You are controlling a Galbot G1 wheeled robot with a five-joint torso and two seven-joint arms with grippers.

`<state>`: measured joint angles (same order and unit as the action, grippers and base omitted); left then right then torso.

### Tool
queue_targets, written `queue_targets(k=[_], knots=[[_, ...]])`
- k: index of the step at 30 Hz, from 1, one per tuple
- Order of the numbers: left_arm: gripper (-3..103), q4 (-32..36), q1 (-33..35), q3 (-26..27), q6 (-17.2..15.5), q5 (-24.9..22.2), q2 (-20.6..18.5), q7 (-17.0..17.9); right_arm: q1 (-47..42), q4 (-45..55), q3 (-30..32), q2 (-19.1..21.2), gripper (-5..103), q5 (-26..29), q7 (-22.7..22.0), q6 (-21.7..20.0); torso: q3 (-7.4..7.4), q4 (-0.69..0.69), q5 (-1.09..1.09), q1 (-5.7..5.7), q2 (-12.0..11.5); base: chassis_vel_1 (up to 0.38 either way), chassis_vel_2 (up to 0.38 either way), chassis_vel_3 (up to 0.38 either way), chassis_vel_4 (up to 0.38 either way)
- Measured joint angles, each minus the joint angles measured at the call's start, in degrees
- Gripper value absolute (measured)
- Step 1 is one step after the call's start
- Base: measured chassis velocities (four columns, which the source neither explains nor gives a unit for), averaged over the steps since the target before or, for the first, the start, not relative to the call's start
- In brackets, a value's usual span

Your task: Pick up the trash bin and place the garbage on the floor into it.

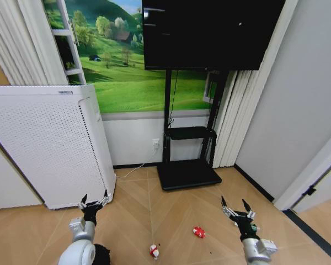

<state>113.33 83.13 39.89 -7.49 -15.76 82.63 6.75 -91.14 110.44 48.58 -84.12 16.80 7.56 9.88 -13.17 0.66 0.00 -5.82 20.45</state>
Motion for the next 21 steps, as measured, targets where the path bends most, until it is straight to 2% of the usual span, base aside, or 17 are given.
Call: queue_targets(k=[21], knots=[[100, 0.1, -0.1, 0.2, 0.3, 0.0, 0.0, 0.0, 0.0, 0.0, 0.0, -0.1, 100, 0.0, 0.2, 0.3, 2.68, -0.01, 0.0, 1.22, -3.9, 0.014, 0.013, 0.016, 0.011]])
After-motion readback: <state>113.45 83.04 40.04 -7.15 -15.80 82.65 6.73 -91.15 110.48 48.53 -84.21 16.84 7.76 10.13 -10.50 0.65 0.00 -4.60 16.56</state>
